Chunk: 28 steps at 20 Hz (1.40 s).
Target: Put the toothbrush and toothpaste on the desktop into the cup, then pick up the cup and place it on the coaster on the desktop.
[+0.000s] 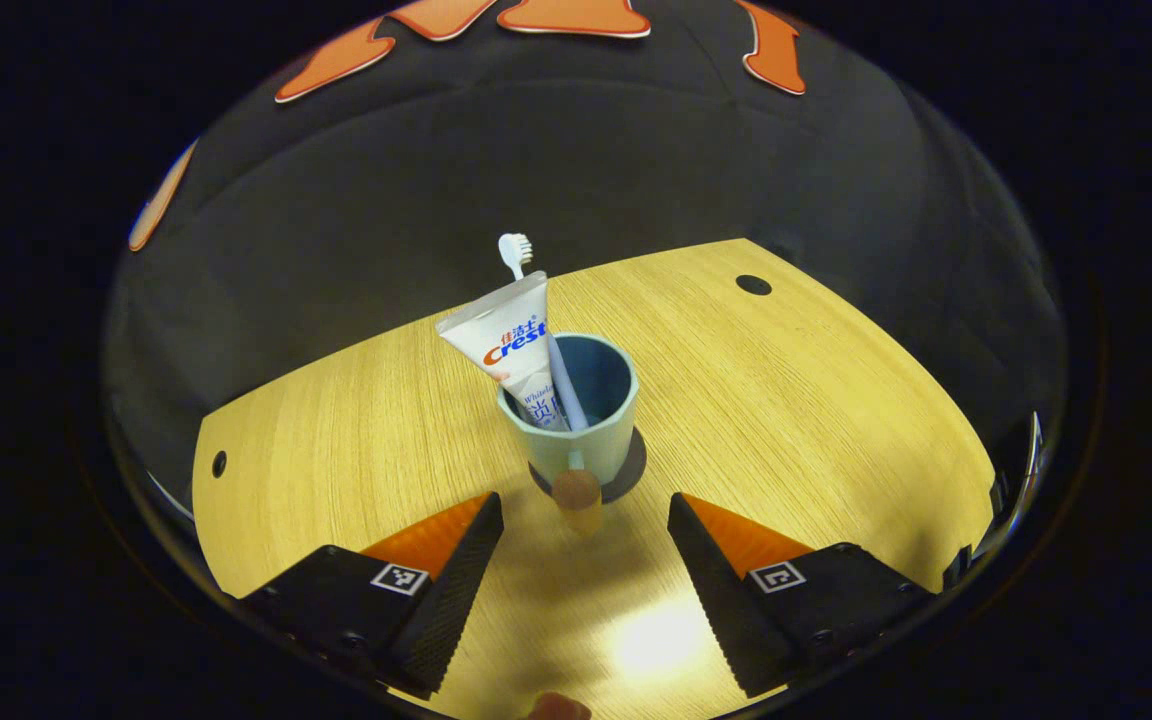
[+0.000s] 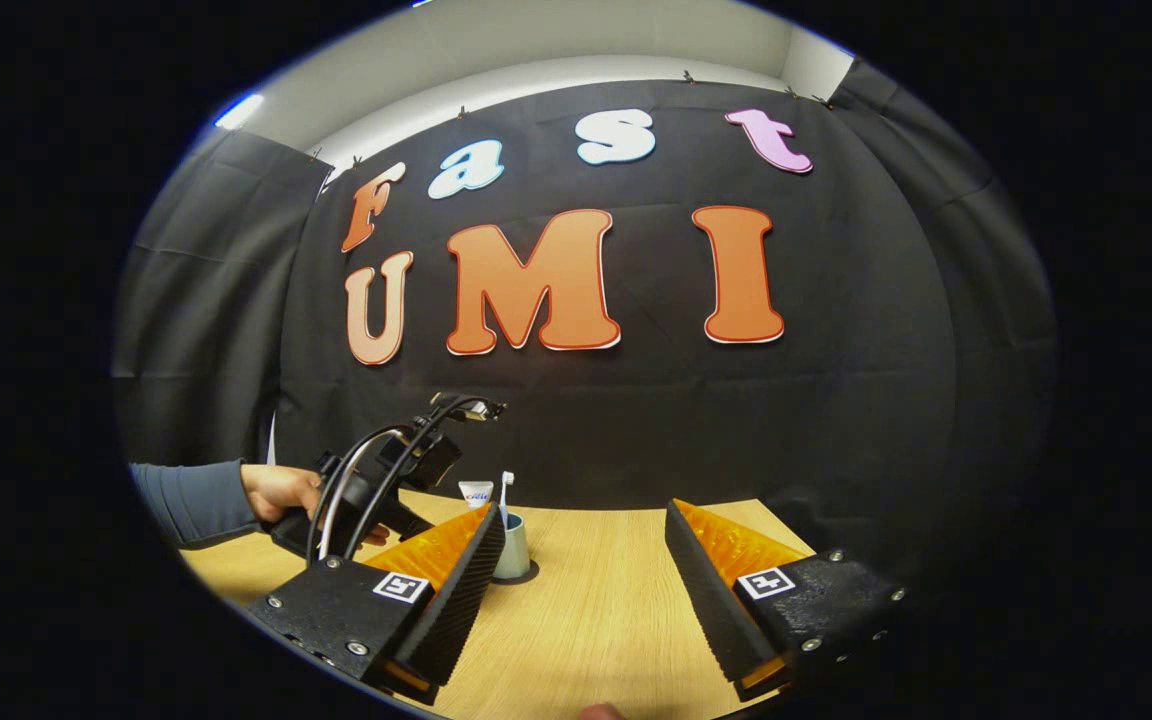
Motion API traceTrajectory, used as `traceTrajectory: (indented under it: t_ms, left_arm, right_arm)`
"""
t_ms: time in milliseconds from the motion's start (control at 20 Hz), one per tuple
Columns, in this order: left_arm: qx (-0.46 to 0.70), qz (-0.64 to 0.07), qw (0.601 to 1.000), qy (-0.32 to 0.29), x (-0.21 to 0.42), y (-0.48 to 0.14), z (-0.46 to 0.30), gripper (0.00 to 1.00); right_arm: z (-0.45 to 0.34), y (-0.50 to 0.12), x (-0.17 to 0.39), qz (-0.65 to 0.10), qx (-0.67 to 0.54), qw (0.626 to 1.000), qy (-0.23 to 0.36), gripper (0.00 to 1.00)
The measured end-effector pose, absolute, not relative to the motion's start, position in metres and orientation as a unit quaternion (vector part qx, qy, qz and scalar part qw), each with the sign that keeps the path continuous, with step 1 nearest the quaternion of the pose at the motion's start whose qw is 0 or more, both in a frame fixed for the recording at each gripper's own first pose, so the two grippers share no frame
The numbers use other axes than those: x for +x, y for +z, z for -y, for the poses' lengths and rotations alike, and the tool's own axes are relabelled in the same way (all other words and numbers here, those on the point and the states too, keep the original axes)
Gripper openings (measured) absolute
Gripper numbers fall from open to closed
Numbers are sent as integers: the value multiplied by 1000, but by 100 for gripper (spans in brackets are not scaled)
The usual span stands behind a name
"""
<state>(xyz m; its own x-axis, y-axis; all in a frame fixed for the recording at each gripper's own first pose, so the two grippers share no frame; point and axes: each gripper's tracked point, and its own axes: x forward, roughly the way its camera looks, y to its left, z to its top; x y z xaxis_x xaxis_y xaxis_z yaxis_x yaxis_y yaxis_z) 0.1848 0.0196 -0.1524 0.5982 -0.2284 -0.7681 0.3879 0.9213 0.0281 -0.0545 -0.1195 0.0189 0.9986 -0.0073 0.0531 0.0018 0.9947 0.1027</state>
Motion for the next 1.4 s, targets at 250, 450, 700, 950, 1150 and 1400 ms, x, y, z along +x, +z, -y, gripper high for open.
traceTrajectory:
  t_ms: [250,450,700,950,1150,1400]
  left_arm:
    - [163,-316,925,-134,205,-124,-20,100]
    - [140,-253,952,-103,204,-94,-27,100]
    - [107,-146,982,-55,218,-76,-17,99]
    - [82,-32,996,-19,222,-39,-33,99]
    - [58,32,998,-11,224,-20,-32,99]
    - [33,69,997,-3,222,-12,-36,99]
  right_arm:
    - [92,29,-48,46,49,998,11,96]
    - [72,37,-38,61,39,997,13,96]
    - [55,50,-28,99,21,995,4,96]
    - [37,48,-16,109,12,994,4,96]
    - [19,44,-4,112,10,994,13,96]
    - [12,53,9,128,-10,992,6,100]
